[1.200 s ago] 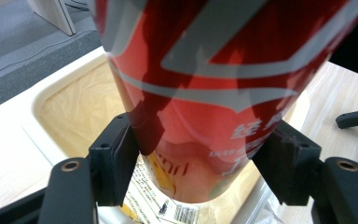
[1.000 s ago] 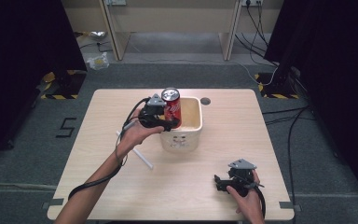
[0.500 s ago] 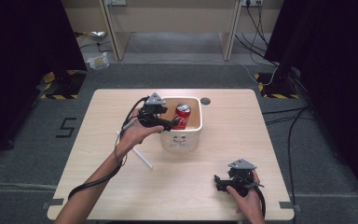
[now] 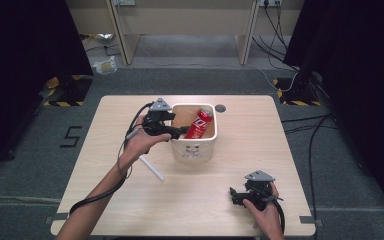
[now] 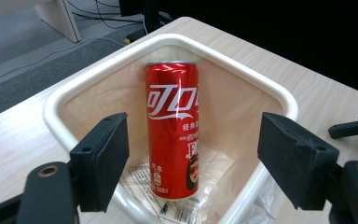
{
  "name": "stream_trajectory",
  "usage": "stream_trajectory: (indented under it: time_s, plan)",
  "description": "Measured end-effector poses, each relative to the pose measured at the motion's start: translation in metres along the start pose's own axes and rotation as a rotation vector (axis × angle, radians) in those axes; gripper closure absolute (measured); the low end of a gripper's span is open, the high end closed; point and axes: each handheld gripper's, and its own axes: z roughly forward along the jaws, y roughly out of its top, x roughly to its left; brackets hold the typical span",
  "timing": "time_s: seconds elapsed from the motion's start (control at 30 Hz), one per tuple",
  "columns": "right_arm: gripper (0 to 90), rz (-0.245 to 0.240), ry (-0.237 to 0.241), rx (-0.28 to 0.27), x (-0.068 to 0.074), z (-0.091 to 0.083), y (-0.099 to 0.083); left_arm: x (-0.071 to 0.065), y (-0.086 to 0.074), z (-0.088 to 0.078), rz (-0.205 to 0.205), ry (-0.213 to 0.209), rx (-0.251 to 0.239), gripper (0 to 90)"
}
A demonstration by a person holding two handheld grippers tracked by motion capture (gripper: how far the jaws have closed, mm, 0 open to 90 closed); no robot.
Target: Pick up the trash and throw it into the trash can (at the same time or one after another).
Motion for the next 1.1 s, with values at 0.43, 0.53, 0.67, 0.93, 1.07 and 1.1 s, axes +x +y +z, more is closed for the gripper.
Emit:
stream_trajectory:
  time_s: [0.43, 0.53, 0.67, 0.93, 1.07, 1.1]
  plan:
    - [0.3, 0.000, 0.000, 0.000, 0.000, 0.000, 0.000, 0.015, -0.005, -0.029, -0.040, 0.018, -0.035, 24.5]
    - [0.4, 0.000, 0.000, 0.000, 0.000, 0.000, 0.000, 0.020, -0.009, -0.037, -0.050, 0.033, -0.042, 24.6]
    - [0.4, 0.000, 0.000, 0.000, 0.000, 0.000, 0.000, 0.027, -0.015, -0.045, -0.078, 0.042, -0.063, 25.1]
    - [0.4, 0.000, 0.000, 0.000, 0.000, 0.000, 0.000, 0.037, -0.030, -0.054, -0.109, 0.070, -0.064, 25.4]
    - [0.3, 0.000, 0.000, 0.000, 0.000, 0.000, 0.000, 0.039, -0.041, -0.057, -0.127, 0.083, -0.064, 25.5]
    - [0.3, 0.000, 0.000, 0.001, 0.000, 0.000, 0.000, 0.039, -0.043, -0.057, -0.130, 0.083, -0.063, 25.5]
